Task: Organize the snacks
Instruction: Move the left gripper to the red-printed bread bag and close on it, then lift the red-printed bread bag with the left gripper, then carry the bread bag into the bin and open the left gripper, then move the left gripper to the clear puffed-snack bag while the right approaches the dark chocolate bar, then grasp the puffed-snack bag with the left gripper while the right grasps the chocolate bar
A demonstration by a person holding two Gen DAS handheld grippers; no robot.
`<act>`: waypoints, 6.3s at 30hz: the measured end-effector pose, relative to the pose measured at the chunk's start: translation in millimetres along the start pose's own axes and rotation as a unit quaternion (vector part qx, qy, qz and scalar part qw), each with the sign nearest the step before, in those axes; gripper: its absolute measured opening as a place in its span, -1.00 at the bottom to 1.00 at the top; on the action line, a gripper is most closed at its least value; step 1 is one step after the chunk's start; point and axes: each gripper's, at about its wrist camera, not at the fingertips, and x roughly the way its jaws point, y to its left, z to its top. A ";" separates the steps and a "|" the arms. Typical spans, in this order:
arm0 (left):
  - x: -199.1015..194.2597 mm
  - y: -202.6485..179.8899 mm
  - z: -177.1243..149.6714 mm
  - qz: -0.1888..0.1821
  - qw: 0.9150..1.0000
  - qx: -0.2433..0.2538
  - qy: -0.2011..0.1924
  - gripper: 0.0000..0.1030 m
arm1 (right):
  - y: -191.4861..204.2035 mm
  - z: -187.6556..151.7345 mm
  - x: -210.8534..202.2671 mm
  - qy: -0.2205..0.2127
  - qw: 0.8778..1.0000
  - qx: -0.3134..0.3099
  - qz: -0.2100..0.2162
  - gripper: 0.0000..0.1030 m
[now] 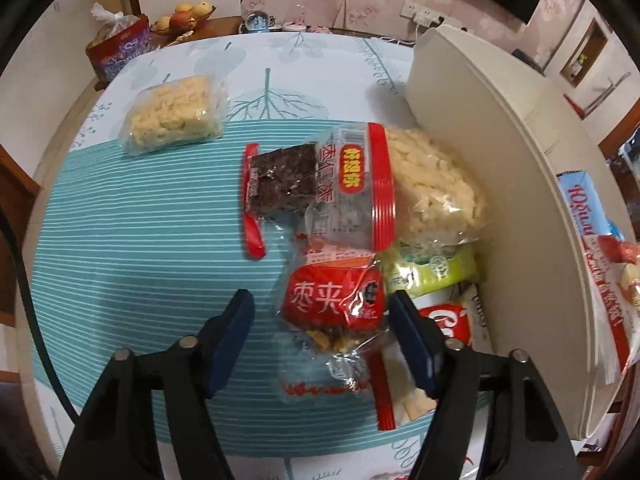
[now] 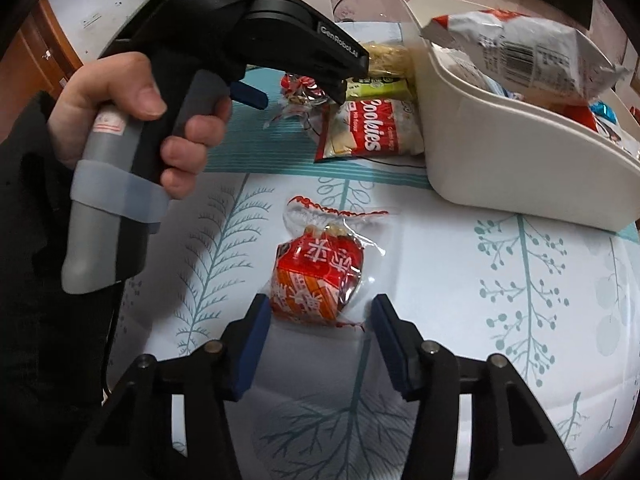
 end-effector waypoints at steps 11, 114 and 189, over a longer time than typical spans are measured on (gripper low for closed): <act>-6.4 -1.3 -10.5 0.005 1.000 0.002 -0.004 -0.02 | 7.1 5.2 5.3 -0.004 1.000 -0.005 0.011 -0.85; -135.0 -15.5 73.2 -0.085 0.983 0.104 -0.129 0.45 | -110.4 153.5 -118.1 -0.158 0.976 0.144 0.033 -0.35; 31.1 100.7 138.7 0.023 0.986 0.163 0.005 0.30 | 30.7 234.9 103.9 -0.019 0.998 0.020 -0.063 -0.13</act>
